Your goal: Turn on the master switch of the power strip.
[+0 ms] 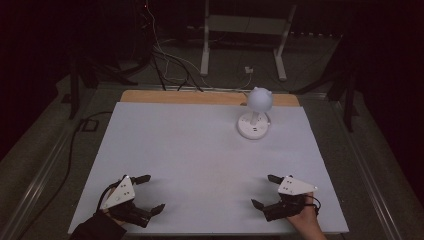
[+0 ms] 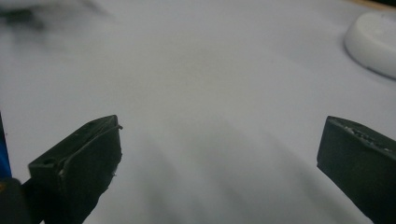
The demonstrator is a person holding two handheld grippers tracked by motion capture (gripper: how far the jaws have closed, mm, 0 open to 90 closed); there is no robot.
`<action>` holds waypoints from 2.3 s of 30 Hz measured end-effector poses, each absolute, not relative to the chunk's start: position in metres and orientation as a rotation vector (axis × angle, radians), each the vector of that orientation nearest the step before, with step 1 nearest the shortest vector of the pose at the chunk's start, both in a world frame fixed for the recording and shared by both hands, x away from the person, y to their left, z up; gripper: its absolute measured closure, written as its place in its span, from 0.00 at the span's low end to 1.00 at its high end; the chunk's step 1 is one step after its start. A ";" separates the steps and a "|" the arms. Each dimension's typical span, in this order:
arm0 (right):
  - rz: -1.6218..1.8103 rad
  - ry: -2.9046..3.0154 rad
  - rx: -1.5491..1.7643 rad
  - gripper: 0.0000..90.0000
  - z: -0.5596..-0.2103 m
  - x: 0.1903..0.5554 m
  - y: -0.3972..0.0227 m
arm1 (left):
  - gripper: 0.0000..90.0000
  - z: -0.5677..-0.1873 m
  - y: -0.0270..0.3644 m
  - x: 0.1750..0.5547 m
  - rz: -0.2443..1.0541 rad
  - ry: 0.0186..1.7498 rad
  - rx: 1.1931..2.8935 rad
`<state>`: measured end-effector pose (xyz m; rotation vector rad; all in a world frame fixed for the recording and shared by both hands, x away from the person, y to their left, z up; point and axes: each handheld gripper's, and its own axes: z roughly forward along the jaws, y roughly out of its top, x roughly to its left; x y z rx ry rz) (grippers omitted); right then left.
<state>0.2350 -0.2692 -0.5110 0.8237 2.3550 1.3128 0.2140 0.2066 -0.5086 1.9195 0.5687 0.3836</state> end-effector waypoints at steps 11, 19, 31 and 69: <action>1.262 2.384 0.838 0.00 -0.514 0.235 -0.266 | 0.00 -0.509 0.207 0.215 0.393 0.575 1.924; 1.246 2.393 0.822 0.00 -0.512 0.234 -0.263 | 0.00 -0.508 0.206 0.214 0.384 0.573 1.925; 1.254 2.417 0.836 0.00 -0.503 0.231 -0.253 | 0.00 -0.508 0.205 0.213 0.377 0.571 1.926; 1.377 2.306 0.906 0.00 -0.472 0.275 -0.240 | 0.00 -0.507 0.205 0.213 0.356 0.575 1.917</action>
